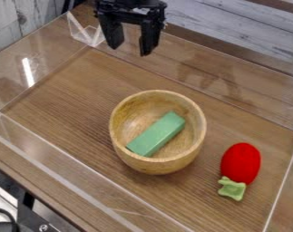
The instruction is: Put the green block in the brown bowl
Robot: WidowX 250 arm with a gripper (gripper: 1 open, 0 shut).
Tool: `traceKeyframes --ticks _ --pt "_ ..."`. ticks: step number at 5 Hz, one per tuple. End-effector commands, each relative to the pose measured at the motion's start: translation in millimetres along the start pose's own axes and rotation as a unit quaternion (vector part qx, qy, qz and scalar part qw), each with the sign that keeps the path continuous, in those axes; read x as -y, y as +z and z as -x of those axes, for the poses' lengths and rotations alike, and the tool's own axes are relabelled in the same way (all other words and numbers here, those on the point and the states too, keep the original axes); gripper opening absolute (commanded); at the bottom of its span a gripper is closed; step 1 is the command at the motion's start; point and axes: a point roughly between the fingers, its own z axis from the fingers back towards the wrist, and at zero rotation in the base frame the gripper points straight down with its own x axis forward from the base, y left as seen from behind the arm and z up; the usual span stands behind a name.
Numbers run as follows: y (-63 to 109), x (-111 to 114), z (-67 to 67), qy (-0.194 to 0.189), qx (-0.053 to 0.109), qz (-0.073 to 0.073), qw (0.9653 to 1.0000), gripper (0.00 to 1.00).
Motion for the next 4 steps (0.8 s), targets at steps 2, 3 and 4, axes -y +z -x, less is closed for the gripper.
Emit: traceKeyframes --ticks 2,3,4 --pt "17.3 2.9 -13.0 0.005 0.062 -0.014 0.998 1.0" --pt "9.5 4.8 -17.5 0.0 0.07 -0.016 0.9974 1.0" --pt "16.2 -4.3 -29.9 -0.002 0.077 -0.018 0.9969 1.0"
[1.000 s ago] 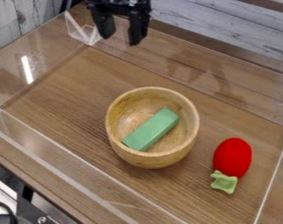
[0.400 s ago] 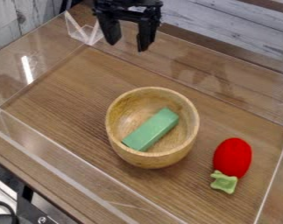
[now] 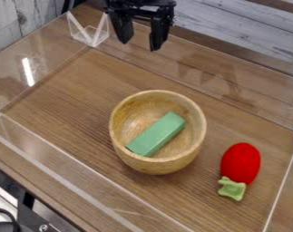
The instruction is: Put the green block in the brown bowl
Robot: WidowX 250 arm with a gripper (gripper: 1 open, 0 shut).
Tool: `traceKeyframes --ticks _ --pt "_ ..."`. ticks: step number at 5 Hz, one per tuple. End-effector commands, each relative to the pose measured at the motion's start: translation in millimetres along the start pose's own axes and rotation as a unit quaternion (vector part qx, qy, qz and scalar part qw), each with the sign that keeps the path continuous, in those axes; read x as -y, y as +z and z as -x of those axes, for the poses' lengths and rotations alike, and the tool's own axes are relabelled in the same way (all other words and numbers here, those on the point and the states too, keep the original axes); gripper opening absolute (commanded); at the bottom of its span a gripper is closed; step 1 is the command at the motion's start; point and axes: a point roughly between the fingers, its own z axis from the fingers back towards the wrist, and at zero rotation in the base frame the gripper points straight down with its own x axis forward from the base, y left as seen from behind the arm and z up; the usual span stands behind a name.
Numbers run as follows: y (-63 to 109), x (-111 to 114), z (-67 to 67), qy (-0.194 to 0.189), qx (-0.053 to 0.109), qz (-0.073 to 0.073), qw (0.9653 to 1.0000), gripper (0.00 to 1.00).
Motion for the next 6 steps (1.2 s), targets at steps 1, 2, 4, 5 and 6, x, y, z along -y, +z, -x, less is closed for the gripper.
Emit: traceKeyframes --ticks 1,2,4,5,6 --pt "20.0 -14.4 -18.7 0.0 0.031 -0.007 0.9995 1.0" --pt "10.6 -7.0 -5.3 -0.003 0.023 -0.004 0.9997 1.0" --pt "31.2 -22.6 -3.2 -0.022 0.039 -0.002 0.999 1.0" --pt "41.6 -40.7 -5.1 -0.034 0.04 0.003 0.9986 1.0" --pt "39.5 -44.4 -4.4 -0.052 0.022 0.016 0.9983 1.0"
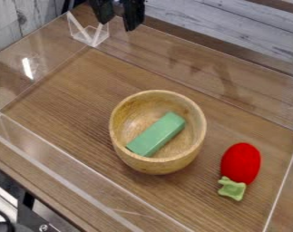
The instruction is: Put the green block in the brown bowl
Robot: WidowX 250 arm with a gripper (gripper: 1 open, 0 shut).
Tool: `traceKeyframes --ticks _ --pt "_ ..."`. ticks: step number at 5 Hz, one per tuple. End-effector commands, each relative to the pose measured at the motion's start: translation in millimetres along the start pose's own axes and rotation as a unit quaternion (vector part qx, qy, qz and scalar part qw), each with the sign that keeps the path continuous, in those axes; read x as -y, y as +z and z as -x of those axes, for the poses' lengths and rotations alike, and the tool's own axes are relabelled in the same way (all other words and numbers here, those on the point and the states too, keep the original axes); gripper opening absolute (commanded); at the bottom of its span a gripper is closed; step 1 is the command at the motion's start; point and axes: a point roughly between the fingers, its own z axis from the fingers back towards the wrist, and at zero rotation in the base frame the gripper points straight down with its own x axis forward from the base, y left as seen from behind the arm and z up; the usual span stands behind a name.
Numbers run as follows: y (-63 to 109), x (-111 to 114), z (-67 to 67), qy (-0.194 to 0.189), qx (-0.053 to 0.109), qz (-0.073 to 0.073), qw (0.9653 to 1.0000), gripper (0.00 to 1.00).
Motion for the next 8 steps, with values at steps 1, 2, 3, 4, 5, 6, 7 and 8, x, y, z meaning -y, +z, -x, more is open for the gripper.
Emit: traceKeyframes --ticks 1,2,3,4,5,6,7,8 --pt "18.7 2.4 -7.2 0.014 0.017 -0.001 0.9998 1.0" --pt "17.9 9.0 -7.2 0.03 0.004 0.009 0.9995 0.0" --pt "12.6 19.0 -5.4 0.02 -0.01 0.021 0.9995 1.0" --pt "7.1 29.2 -2.8 0.009 -0.024 0.032 0.9992 1.0" --pt "-3.4 41.1 1.4 -0.015 -0.039 0.038 0.9984 1.0" --pt "-10.5 51.7 4.3 -0.028 -0.045 0.038 0.9979 1.0" --pt "-0.3 59.9 -5.8 -0.014 -0.031 0.02 0.9992 1.0" --pt "7.3 62.5 -14.2 -0.005 -0.021 0.009 0.9997 1.0"
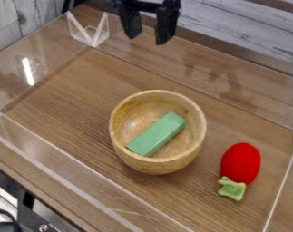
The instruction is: Put the green block in the brown bowl
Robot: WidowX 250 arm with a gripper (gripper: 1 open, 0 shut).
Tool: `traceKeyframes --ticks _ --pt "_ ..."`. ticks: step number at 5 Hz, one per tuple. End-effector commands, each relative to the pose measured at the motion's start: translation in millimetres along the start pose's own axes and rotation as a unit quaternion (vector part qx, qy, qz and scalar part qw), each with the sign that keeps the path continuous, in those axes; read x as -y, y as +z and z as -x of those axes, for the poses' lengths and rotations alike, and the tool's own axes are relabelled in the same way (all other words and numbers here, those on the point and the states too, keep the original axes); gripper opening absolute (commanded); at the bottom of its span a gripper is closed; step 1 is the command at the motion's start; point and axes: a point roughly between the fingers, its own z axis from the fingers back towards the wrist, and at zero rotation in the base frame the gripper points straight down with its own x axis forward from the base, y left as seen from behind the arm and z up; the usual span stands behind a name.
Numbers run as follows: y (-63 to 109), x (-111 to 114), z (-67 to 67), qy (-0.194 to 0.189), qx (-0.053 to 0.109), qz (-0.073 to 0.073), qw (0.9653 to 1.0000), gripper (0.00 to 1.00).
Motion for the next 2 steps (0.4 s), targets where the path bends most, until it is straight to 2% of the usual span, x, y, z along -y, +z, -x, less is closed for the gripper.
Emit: traceKeyframes --ticks 1,2 --pt "33.9 -8.2 -1.5 0.006 0.031 -0.011 0.9994 1.0" --pt "39.2 -20.1 3.6 0.026 0.025 -0.012 0.9993 1.0"
